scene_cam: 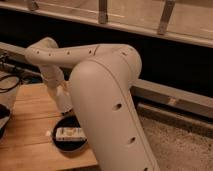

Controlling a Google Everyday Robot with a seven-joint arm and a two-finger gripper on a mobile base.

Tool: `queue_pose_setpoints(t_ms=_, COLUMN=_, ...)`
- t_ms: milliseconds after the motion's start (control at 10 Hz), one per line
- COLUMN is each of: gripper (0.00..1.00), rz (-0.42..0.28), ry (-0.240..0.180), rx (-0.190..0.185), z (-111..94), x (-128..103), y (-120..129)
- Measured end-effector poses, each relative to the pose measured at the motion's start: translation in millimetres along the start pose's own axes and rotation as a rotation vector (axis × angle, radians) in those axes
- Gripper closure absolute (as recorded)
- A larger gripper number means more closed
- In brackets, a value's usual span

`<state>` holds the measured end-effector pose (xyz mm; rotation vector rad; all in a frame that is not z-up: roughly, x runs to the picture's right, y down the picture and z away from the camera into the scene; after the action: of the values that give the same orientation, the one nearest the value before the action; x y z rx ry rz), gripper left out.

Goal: Place the ceramic cup over the eraser

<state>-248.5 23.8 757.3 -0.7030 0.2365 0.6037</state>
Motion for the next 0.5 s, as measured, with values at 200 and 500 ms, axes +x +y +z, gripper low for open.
queue_pose_setpoints(t_ms=200, gripper=0.2, rz=-0.004, ry=-0.003, rx=-0.008, z=0.2, x=-3.4, y=-4.9)
queue_pose_setpoints(t_ms=500, gripper=0.27, rz=-0.001, ry=-0.005, rx=-0.017, z=3.6, x=-0.9, y=-2.8)
